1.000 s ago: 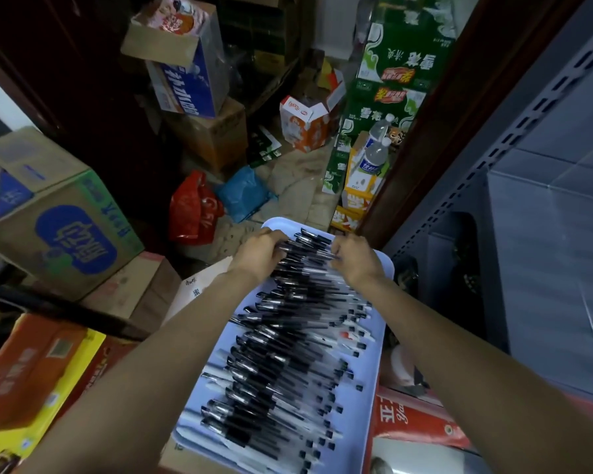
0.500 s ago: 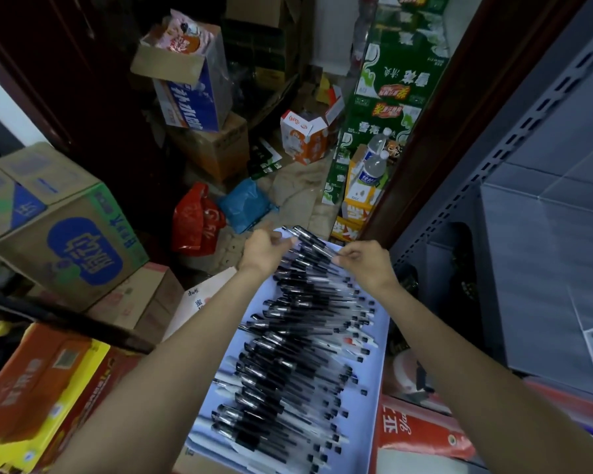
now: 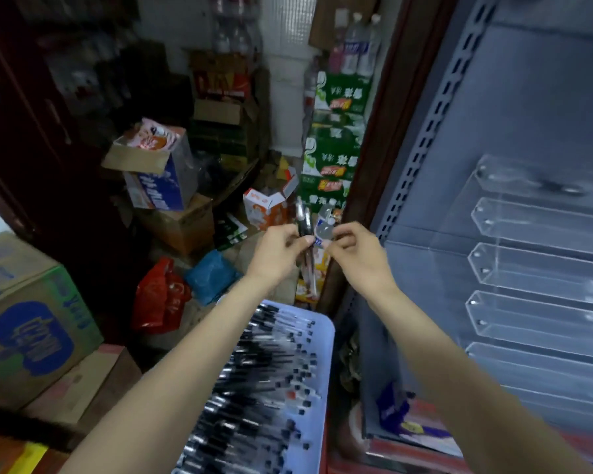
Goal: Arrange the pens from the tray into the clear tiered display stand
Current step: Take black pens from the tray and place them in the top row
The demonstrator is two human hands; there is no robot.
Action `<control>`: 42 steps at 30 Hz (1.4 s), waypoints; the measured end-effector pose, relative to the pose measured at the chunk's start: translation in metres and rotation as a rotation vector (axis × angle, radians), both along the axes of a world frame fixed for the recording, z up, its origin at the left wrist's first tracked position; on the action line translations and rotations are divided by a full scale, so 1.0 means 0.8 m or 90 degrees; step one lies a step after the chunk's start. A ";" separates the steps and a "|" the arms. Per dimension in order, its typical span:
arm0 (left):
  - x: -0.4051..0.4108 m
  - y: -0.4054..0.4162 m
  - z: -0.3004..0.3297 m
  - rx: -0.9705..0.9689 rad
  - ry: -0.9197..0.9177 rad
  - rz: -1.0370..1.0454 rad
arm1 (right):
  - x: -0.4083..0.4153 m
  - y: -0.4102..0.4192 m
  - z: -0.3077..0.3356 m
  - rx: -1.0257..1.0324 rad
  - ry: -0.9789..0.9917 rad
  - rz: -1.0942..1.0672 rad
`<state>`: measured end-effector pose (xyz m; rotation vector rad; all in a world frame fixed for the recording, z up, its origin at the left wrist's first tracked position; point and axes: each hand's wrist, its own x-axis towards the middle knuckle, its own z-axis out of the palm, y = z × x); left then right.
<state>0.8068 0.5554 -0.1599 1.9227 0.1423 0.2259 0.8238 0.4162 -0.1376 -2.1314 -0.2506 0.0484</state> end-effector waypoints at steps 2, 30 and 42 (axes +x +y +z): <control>0.003 -0.029 0.028 0.149 -0.050 -0.059 | 0.005 -0.031 0.035 0.076 -0.038 -0.014; 0.089 -0.312 0.174 0.337 -0.243 0.025 | 0.143 -0.399 0.145 0.154 -0.145 -0.070; 0.100 -0.322 0.179 0.295 -0.235 -0.013 | 0.166 -0.394 0.176 -0.175 -0.014 -0.070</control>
